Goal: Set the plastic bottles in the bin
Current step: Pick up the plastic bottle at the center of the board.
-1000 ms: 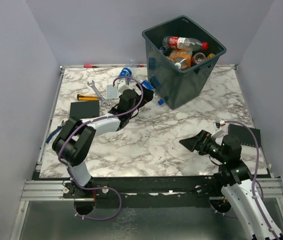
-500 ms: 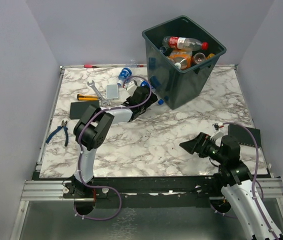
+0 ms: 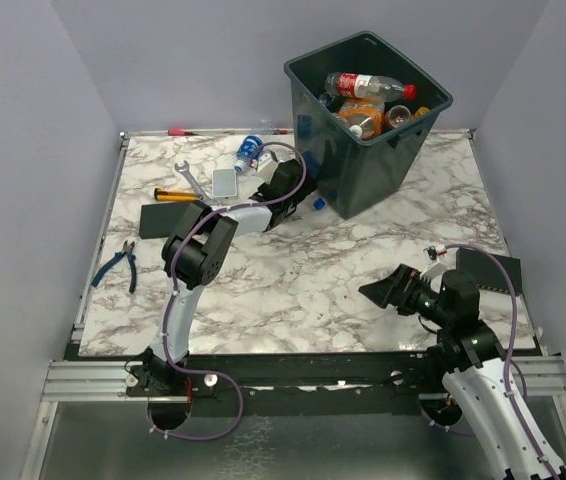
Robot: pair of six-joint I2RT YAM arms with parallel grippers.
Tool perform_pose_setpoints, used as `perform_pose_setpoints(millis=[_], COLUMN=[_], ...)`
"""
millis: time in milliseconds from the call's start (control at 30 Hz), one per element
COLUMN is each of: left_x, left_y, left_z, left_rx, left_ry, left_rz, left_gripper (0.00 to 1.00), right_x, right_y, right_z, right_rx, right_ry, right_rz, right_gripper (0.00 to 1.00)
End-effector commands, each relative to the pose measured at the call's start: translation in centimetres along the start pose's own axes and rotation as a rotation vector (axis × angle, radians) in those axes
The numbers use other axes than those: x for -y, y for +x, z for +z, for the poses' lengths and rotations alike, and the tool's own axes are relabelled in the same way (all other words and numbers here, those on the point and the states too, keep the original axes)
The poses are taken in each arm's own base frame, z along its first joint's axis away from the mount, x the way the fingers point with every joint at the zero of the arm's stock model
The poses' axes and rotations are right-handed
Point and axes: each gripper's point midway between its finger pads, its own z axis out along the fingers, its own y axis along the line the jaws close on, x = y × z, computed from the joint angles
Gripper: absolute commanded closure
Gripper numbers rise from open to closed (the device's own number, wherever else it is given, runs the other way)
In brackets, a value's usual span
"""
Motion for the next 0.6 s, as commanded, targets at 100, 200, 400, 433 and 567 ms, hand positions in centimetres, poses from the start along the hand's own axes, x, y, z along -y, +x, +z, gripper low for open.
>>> perform_pose_setpoints(millis=[100,200,400,433,567], left_x=[-3.3,-3.1,-2.5,-2.5,-2.2], left_y=[2.1,2.0,1.7,1.6,0.8], left_z=[1.3,1.1,-0.2,-0.6,-3.2], left_rx=[-0.065,-0.064,-0.067,-0.065,-0.052], left_ry=[-0.057,-0.03,0.024,0.03,0.069], left_rz=[-0.01,-0.018,-0.04,-0.042,-0.083], left_gripper=[0.2,0.33,0.56,0.58,0.63], right_x=[0.6,0.6,0.6,0.6,-0.2], right_y=[-0.1,-0.2,-0.2,-0.2,-0.5], right_z=[0.2,0.2,0.2,0.2,-0.1], right_rx=[0.003,0.003,-0.001,-0.001,-0.003], right_ry=[0.032,0.032,0.036,0.036,0.011], right_rz=[-0.007,-0.008,-0.007,-0.007,-0.028], right_gripper=[0.0,0.0,0.0,0.0,0.0])
